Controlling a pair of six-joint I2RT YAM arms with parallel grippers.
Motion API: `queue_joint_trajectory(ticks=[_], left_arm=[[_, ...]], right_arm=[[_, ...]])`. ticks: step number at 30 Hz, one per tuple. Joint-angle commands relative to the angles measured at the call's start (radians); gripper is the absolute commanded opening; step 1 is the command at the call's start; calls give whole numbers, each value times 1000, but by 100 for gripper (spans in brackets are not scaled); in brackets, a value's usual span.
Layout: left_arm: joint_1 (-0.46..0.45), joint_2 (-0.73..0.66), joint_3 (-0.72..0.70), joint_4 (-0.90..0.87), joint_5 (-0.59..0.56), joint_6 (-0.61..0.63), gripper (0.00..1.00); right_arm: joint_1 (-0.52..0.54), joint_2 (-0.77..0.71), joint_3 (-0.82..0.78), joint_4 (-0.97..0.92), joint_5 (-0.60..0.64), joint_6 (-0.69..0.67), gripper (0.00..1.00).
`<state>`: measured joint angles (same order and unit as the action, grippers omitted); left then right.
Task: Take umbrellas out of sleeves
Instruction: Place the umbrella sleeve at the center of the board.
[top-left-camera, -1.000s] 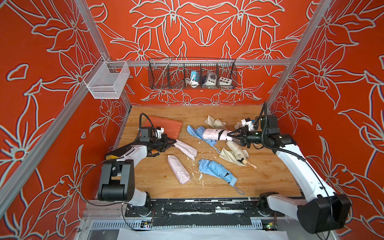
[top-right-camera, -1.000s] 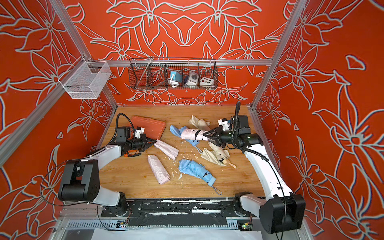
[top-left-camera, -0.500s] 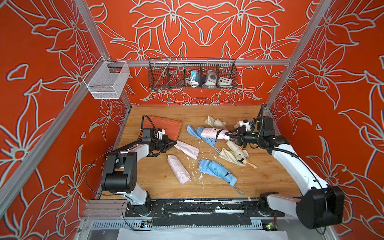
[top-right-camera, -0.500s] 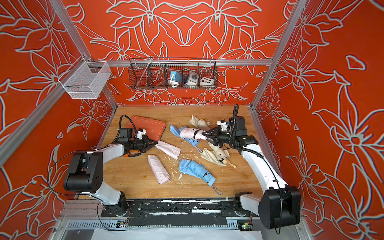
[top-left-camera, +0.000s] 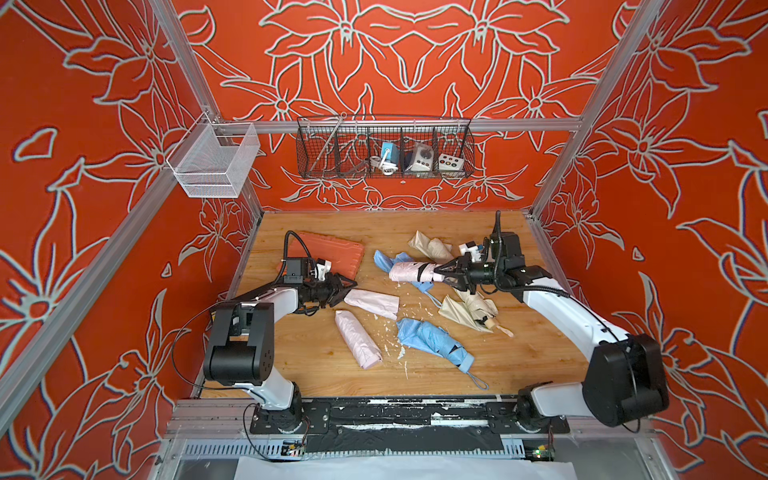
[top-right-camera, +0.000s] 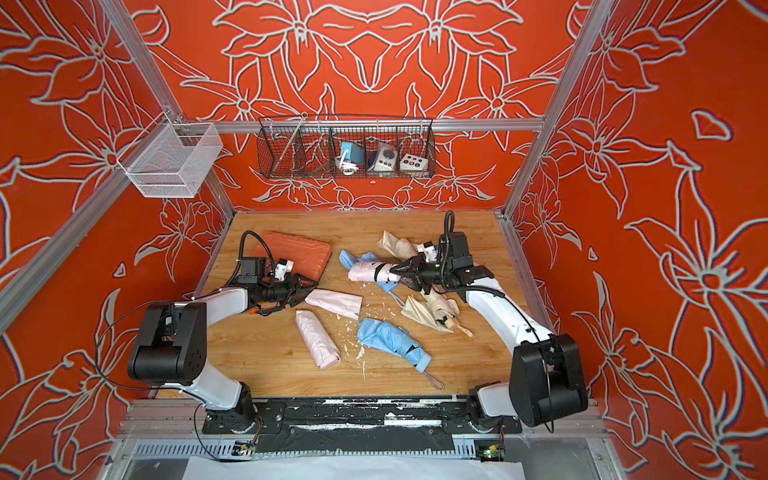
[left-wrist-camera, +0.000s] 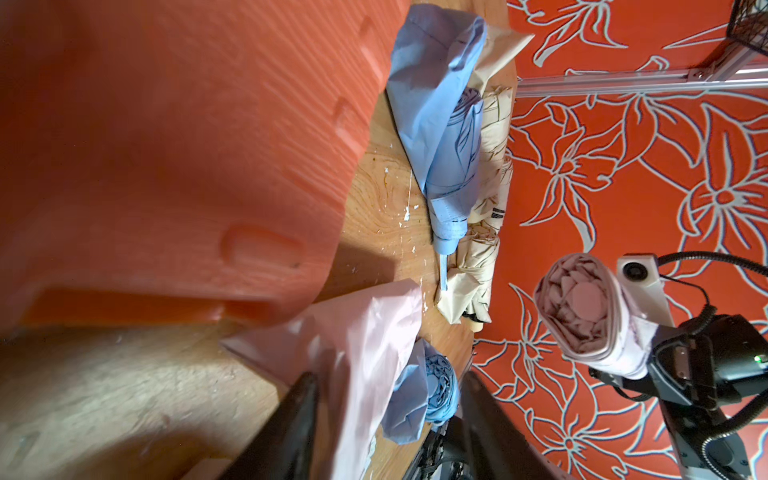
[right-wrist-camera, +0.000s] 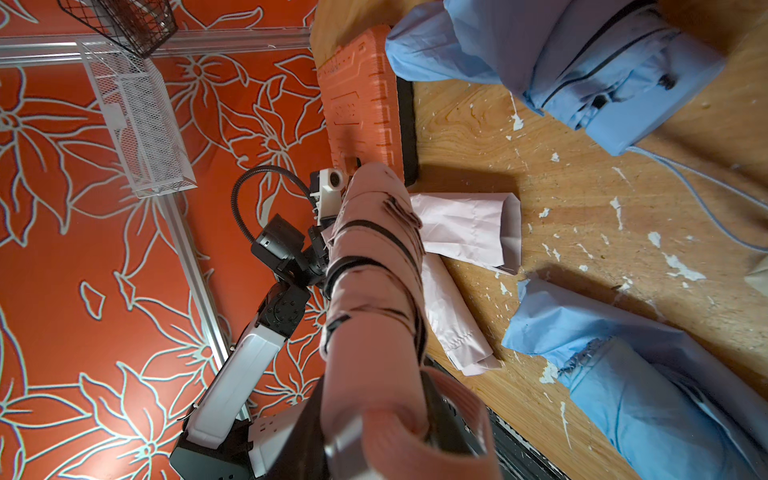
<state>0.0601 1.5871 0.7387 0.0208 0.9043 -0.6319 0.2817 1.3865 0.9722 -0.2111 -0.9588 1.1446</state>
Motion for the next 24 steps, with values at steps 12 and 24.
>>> queue_joint_trajectory(ticks=[12, 24], left_arm=[[17, -99, 44, -157, -59, 91, 80], [26, -273, 19, -279, -118, 132, 85]], right_arm=[[63, 133, 120, 115, -24, -3, 12], [151, 303, 228, 166, -13, 8, 11]])
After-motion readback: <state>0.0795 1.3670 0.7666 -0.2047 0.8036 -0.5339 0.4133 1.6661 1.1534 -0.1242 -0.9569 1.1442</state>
